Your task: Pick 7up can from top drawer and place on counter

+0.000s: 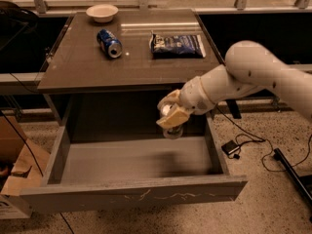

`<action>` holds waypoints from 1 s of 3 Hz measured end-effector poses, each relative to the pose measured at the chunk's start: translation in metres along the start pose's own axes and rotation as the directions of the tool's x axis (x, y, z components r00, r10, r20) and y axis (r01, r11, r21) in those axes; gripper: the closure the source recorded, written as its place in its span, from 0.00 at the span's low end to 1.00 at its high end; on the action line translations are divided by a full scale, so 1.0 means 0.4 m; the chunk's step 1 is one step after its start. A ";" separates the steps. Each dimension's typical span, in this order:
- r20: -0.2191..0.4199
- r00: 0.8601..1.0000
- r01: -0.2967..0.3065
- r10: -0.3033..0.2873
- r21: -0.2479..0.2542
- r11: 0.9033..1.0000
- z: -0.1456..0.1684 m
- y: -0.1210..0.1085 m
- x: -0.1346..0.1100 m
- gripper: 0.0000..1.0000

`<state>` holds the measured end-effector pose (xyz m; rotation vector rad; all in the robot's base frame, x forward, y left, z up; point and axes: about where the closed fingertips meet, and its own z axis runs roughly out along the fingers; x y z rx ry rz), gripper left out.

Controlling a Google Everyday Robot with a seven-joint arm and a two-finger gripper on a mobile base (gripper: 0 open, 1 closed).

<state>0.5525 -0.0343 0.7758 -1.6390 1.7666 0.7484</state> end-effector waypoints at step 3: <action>0.082 0.974 0.200 -0.212 0.139 0.970 -0.277 -0.159 -0.340 1.00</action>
Offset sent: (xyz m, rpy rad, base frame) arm 0.0555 -0.0054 0.2127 0.0815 -0.3089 0.0760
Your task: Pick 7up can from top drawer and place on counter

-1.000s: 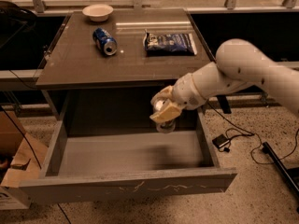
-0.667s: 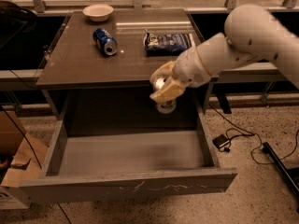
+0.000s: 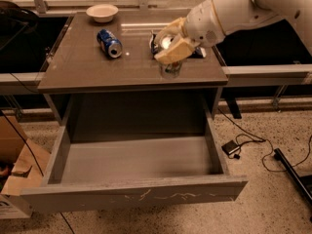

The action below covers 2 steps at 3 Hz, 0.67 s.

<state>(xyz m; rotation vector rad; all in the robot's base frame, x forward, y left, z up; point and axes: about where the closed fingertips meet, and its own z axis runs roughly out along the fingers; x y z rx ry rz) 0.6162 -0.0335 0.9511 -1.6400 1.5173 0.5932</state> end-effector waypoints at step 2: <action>0.059 0.997 -0.052 0.048 0.078 0.996 -0.022 -0.163 -0.038 1.00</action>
Offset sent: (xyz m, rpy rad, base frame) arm 0.0919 -0.0136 0.0443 0.1079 0.0106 -0.1422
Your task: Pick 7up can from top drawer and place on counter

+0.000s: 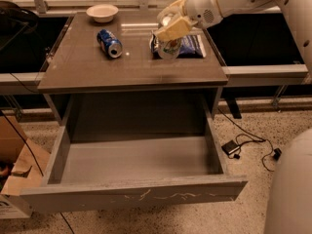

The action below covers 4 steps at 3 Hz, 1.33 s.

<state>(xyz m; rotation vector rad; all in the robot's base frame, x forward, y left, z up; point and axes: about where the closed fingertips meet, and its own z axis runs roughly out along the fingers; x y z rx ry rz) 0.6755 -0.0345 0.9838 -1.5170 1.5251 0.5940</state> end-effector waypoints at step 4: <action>-0.054 0.974 -0.223 0.221 -0.036 0.974 0.081 -0.060 0.204 0.12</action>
Offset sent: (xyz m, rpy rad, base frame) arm 0.0448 -0.0258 -0.0472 -0.0161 0.1480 -0.1114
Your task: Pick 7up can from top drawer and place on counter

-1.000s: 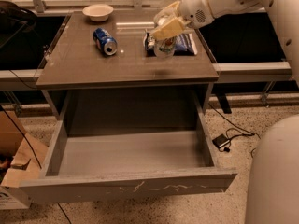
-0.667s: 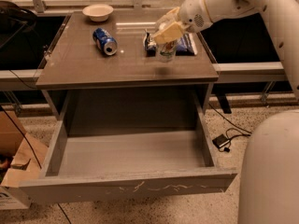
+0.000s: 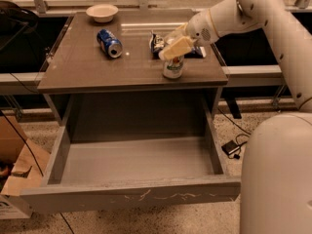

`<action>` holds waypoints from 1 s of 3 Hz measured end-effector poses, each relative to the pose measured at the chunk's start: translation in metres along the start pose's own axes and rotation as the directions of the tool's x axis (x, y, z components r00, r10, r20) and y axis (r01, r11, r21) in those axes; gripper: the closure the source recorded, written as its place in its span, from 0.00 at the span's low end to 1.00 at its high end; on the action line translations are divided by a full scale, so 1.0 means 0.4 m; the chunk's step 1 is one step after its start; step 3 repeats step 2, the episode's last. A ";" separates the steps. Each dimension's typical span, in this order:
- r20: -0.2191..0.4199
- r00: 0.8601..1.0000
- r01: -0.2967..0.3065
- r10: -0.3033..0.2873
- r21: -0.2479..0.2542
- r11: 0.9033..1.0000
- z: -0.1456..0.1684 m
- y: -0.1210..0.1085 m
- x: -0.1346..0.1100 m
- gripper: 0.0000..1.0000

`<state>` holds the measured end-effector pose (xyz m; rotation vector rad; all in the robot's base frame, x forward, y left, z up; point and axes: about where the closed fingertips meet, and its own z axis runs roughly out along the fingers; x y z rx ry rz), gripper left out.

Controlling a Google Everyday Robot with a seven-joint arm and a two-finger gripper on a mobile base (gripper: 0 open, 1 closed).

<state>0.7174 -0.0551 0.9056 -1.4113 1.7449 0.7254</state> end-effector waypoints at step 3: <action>0.000 1.000 -0.002 0.002 -0.002 1.000 0.003 0.000 0.002 0.00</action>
Offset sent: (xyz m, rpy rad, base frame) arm 0.0004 0.0005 -0.0015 0.0002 0.0025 0.0007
